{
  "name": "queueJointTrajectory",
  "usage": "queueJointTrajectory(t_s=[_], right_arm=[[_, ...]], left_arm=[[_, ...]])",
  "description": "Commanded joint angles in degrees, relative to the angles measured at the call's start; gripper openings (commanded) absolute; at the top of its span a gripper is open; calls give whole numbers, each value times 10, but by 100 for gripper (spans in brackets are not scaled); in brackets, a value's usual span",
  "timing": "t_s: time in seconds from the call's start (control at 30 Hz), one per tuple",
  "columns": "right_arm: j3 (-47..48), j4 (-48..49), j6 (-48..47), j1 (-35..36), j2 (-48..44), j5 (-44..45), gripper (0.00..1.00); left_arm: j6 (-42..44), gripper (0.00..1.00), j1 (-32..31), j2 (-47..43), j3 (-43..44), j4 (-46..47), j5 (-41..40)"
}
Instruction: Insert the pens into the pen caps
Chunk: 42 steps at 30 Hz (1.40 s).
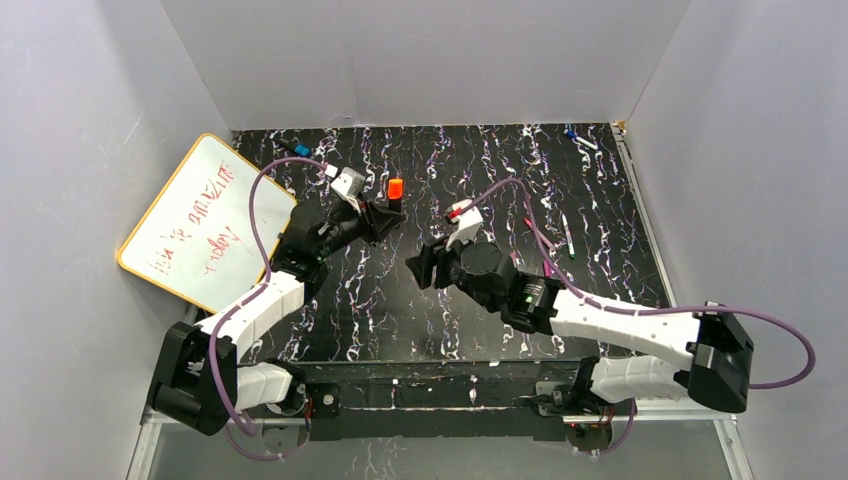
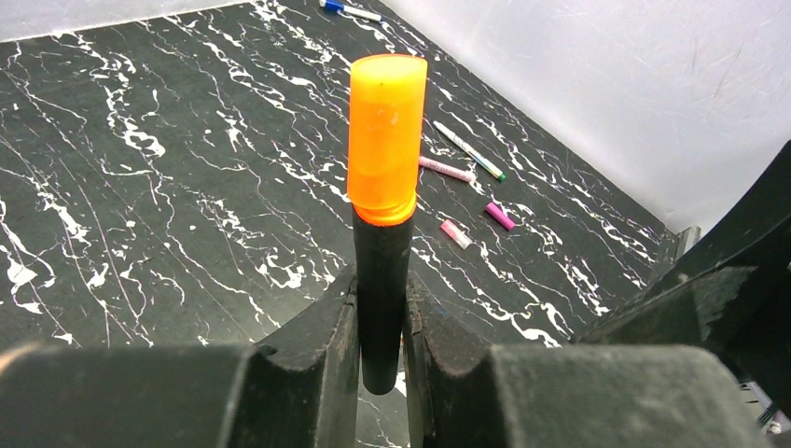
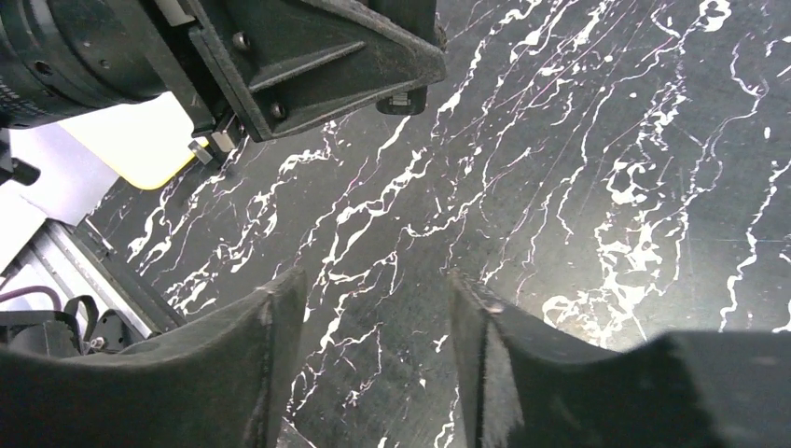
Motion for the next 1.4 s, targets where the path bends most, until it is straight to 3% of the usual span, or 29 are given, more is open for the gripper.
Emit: queueJointTrajectory(t_s=[0.0, 0.07, 0.27, 0.4, 0.47, 0.53, 0.67, 0.87, 1.13, 1.37], right_arm=[[-24, 34, -17, 0, -46, 22, 69], [-37, 34, -26, 0, -61, 30, 73], [-103, 68, -62, -2, -131, 66, 98], [-130, 120, -129, -28, -173, -2, 99], [-134, 128, -123, -88, -179, -107, 99], [-143, 162, -92, -177, -180, -267, 99], [-101, 233, -28, -337, -110, -563, 95], [69, 241, -38, -366, 19, -723, 87], [170, 308, 30, -364, 98, -778, 80], [199, 238, -36, -314, 112, -725, 79]], left_arm=[[6, 0, -1, 7, 17, 33, 17], [7, 0, -1, 10, 22, 33, 22], [15, 0, 1, 10, 32, 27, 35], [15, 0, 2, 4, 24, 35, 51], [9, 0, 3, -2, 13, 61, 67], [-3, 0, 3, -5, 1, 89, 86], [-24, 0, 3, 0, -5, 118, 141], [-43, 0, 3, 10, 0, 127, 194], [-53, 0, 3, 24, 4, 127, 213], [-62, 0, 3, 36, 11, 138, 215]])
